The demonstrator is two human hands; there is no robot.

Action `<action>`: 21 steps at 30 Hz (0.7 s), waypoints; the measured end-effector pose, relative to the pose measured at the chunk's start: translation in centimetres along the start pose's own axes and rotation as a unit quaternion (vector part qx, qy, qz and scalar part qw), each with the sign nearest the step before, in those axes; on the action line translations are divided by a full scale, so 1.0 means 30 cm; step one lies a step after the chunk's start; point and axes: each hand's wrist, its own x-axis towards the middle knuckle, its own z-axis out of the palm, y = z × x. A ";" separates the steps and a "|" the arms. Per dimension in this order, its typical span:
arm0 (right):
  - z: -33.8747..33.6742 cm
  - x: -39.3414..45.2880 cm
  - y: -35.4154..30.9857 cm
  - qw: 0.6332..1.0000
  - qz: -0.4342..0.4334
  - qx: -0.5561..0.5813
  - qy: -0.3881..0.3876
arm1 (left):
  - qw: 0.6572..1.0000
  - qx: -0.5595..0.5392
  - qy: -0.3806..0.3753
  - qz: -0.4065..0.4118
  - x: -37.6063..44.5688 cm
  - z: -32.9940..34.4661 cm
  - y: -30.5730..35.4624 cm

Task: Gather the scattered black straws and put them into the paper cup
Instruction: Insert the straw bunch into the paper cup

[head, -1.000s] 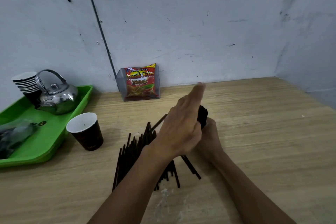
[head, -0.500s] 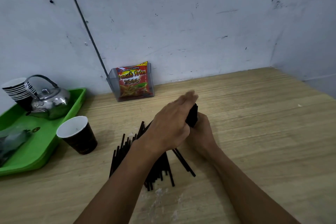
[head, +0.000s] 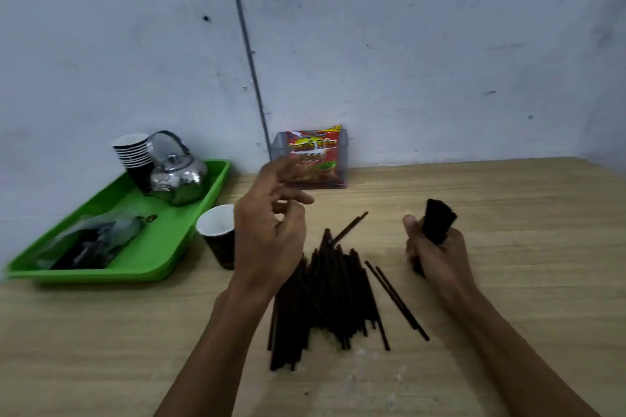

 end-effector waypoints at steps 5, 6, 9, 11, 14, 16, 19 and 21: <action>0.092 -0.018 -0.108 0.996 -0.060 -0.047 -0.049 | 0.983 0.037 0.171 -0.060 0.017 -0.233 -0.128; 0.122 -0.017 -0.134 0.995 -0.064 -0.048 -0.064 | 0.979 0.049 0.185 -0.071 0.014 -0.265 -0.156; 0.255 -0.015 -0.210 0.993 -0.069 -0.010 -0.100 | 0.974 0.052 0.193 -0.108 -0.008 -0.332 -0.225; 0.365 -0.015 -0.255 0.992 -0.049 0.042 -0.105 | 0.973 0.051 0.182 -0.131 -0.024 -0.347 -0.264; 0.524 -0.020 -0.298 0.986 -0.013 0.107 -0.127 | 0.978 0.044 0.133 -0.155 -0.049 -0.341 -0.311; 0.616 -0.021 -0.313 0.981 0.002 0.138 -0.137 | 0.981 0.051 0.102 -0.157 -0.066 -0.335 -0.336; 0.722 -0.011 -0.325 0.979 0.020 0.148 -0.137 | 0.982 0.065 0.067 -0.162 -0.076 -0.324 -0.365; 0.776 0.007 -0.322 0.979 0.030 0.155 -0.131 | 0.982 0.080 0.048 -0.162 -0.078 -0.319 -0.389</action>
